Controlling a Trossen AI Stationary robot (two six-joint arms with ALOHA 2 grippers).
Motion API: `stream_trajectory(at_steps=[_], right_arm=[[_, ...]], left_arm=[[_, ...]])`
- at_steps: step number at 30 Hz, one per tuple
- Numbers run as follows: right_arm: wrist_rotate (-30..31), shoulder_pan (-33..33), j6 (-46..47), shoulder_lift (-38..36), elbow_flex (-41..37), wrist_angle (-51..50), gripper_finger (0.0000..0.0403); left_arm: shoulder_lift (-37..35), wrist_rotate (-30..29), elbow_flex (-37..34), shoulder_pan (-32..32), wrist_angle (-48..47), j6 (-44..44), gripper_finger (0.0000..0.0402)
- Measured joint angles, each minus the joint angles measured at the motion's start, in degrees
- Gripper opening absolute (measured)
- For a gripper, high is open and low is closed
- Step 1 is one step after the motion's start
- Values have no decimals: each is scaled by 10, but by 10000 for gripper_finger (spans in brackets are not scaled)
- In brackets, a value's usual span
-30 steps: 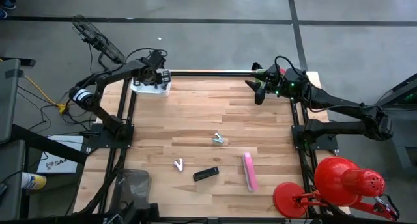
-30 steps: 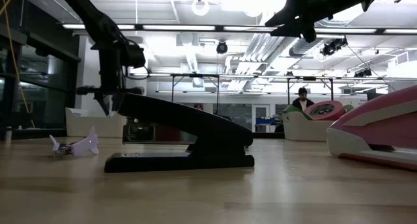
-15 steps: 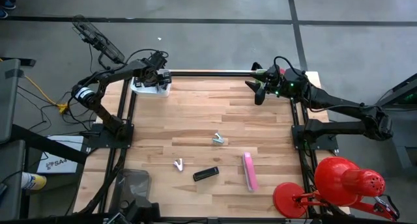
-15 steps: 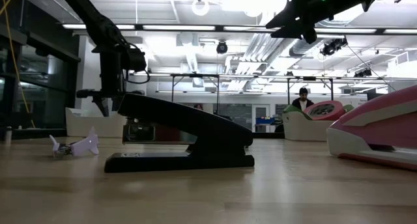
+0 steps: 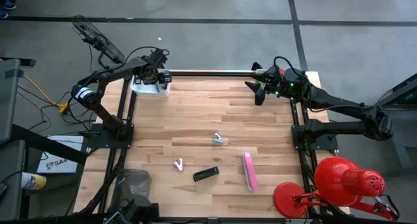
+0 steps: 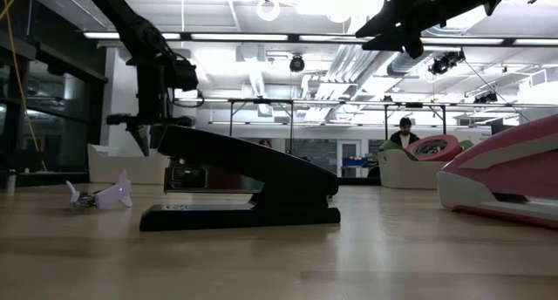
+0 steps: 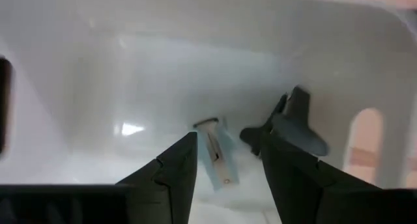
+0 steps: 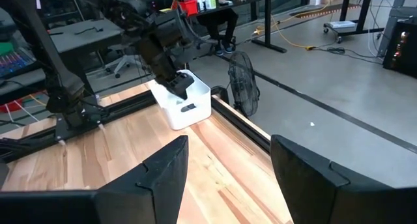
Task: Pick and place Stapler, Stapler remover, tape
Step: Put the light green staple remover into the left white bin
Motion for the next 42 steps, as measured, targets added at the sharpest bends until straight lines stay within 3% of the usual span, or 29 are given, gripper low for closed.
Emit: stream_trajectory(at_steps=[6,20,27,34,42], right_arm=[[-1,0,1,0,0,0,209],[-5,0,-4,0,0,0,209],[-9,0,-4,0,0,-9,209],[-15,10,-26,0,0,-40,209],[-15,45,-48,21,0,-44,209]], left_arm=[[-1,-7,62,0,-57,38,165],[-1,189,108,0,-63,223,166],[-1,277,108,-2,-58,269,166],[-10,284,108,-2,-67,269,166],[-74,243,108,-4,-66,254,166]])
